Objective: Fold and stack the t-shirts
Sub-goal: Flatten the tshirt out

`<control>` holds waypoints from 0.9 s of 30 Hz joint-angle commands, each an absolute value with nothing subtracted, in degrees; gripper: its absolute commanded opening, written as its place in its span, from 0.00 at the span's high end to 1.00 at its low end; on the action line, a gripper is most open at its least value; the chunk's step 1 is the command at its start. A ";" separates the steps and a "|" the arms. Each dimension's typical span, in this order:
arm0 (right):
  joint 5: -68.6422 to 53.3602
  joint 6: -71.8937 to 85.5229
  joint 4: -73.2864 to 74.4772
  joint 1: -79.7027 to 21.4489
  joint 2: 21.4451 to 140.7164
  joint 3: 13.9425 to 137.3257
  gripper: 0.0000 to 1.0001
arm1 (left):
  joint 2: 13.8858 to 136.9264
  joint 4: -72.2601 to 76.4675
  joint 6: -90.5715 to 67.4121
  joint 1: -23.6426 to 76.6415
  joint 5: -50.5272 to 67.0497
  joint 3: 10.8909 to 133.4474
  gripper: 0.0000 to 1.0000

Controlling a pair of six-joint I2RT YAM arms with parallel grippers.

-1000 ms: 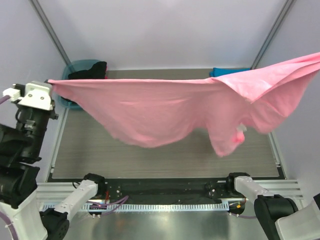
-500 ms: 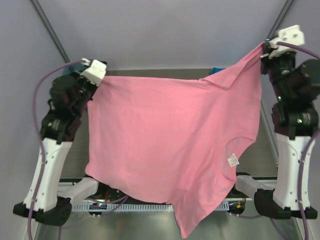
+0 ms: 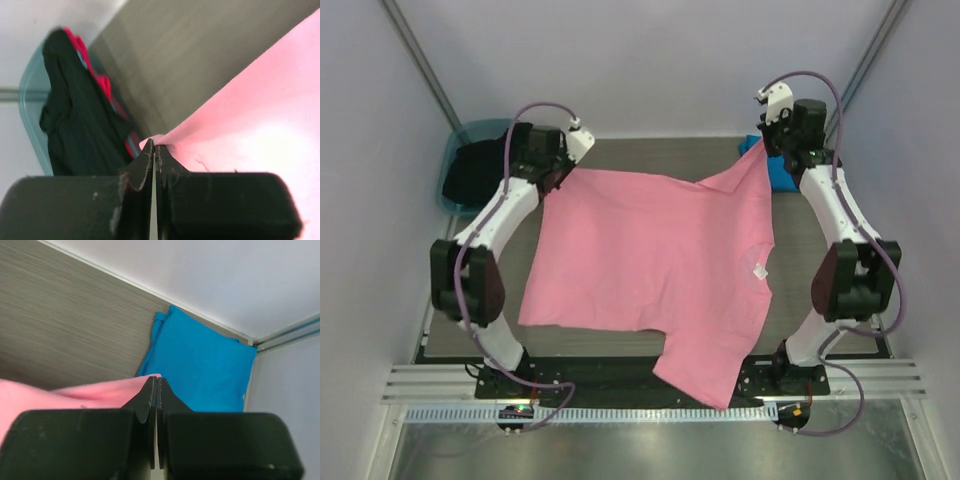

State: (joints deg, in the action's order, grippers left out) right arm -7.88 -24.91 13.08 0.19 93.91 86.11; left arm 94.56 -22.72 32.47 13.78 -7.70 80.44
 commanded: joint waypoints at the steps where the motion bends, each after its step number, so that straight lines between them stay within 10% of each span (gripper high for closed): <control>1: -6.42 -26.89 5.36 0.00 100.52 93.94 0.99 | 103.51 -15.64 34.28 12.40 -7.29 90.59 1.00; 16: 6.59 -20.83 8.44 -2.02 140.43 133.14 0.99 | 138.15 -13.54 31.99 10.46 -9.75 127.15 1.00; 27: 8.17 -18.99 7.91 -3.08 140.90 136.23 0.99 | 137.38 -9.14 29.53 10.02 -10.64 127.01 1.00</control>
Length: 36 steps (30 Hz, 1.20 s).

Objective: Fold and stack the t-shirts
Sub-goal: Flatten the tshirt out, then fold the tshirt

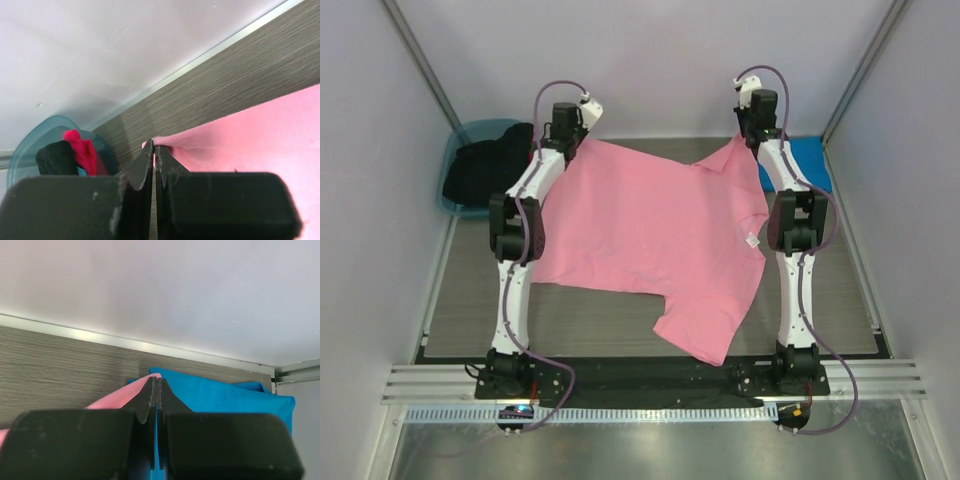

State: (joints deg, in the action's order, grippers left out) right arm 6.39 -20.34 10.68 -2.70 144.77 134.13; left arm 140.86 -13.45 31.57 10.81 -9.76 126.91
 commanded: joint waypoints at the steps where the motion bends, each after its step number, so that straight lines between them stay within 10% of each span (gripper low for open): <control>1: 8.17 -19.07 7.91 -2.99 140.28 135.88 0.99 | 136.59 -9.23 29.18 10.19 -10.20 126.31 1.00; 36: 2.72 -18.90 16.44 -5.62 102.75 96.86 0.99 | 116.72 -13.53 26.63 7.56 4.57 103.63 1.00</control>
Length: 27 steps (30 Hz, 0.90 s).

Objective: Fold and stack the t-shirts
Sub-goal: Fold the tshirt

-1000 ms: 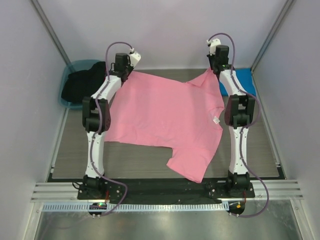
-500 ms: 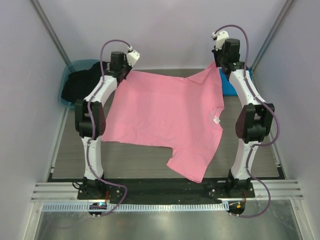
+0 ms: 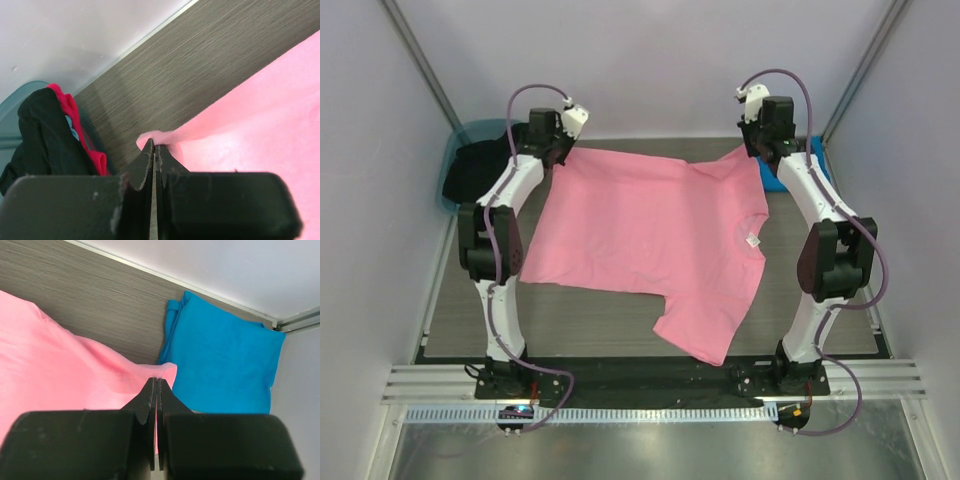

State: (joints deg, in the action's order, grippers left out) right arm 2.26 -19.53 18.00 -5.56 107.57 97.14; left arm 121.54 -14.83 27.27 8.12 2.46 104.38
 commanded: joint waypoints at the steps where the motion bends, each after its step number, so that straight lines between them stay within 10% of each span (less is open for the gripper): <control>1: 2.72 -18.72 16.44 -5.54 102.05 96.68 0.99 | 116.46 -13.45 26.72 7.56 4.48 103.28 1.00; 27: 0.79 -13.63 22.41 -5.63 80.78 76.91 0.99 | 111.36 -16.43 27.25 6.94 6.76 94.84 1.00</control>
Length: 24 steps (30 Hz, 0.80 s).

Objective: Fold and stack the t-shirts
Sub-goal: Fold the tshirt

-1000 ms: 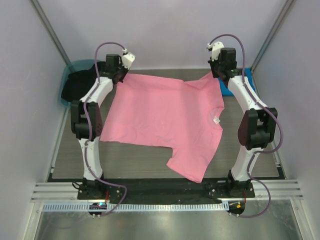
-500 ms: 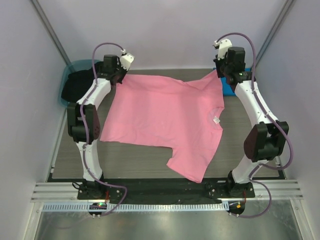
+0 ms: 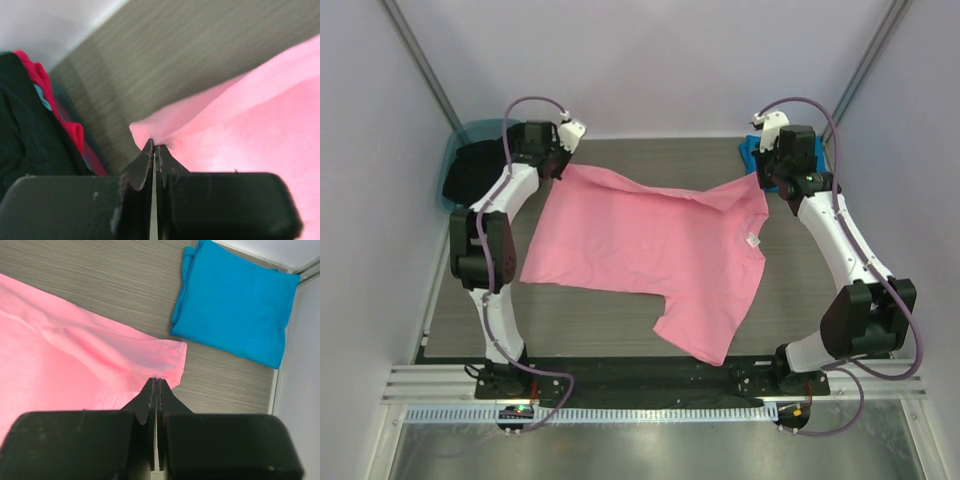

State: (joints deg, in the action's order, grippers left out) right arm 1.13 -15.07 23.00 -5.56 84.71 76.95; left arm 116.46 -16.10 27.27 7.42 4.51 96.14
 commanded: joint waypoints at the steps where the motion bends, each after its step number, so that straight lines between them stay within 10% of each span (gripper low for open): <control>1: 0.79 -13.45 23.11 -5.63 80.42 76.56 0.99 | 110.40 -16.44 27.25 6.94 6.77 94.05 1.00; 24: -8.26 -4.75 30.14 -5.71 70.31 66.80 0.99 | 105.91 -17.84 31.02 6.86 2.64 81.04 1.00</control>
State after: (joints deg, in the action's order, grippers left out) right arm -6.66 -6.24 30.15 -5.56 72.95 66.46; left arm 109.25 -18.15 29.45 7.35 4.40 82.11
